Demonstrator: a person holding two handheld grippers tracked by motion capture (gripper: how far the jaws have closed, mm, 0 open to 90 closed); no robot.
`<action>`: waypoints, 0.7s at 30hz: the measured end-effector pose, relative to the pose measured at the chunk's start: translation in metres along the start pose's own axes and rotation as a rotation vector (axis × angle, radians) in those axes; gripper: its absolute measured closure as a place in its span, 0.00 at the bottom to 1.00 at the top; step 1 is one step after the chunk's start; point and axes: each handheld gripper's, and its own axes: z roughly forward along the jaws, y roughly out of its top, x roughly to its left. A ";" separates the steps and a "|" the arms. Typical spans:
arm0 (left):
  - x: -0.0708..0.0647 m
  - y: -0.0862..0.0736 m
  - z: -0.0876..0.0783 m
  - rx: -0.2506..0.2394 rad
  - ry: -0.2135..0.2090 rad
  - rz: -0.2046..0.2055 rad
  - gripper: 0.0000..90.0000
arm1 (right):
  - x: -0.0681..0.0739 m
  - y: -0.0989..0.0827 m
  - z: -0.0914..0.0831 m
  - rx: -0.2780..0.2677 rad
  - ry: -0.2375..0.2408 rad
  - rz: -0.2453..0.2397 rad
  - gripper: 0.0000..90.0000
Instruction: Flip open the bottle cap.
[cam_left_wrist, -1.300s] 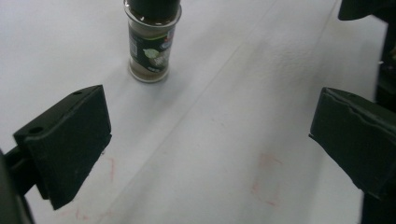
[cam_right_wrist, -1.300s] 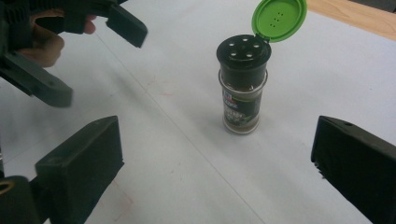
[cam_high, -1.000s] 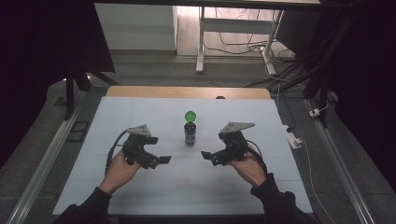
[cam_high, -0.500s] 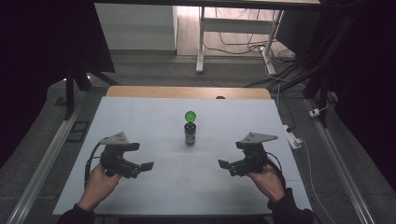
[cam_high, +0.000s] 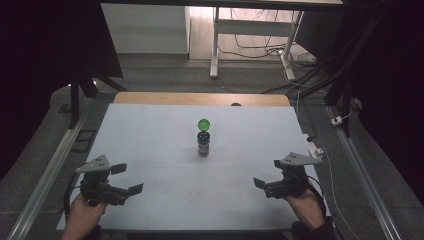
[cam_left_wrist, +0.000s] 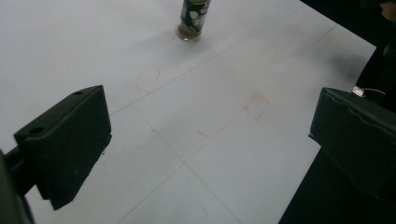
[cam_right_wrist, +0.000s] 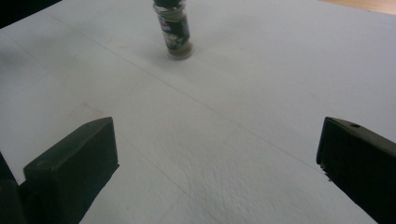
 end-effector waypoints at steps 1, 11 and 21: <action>0.000 -0.003 -0.003 -0.003 0.009 -0.002 0.00 | -0.001 -0.003 -0.003 -0.004 -0.010 0.005 0.00; 0.002 -0.026 -0.025 -0.007 0.099 -0.027 0.00 | -0.013 -0.028 -0.027 0.014 -0.081 0.071 0.00; 0.008 -0.048 -0.035 0.047 0.181 -0.059 0.00 | -0.015 -0.045 -0.039 0.070 -0.126 0.101 0.00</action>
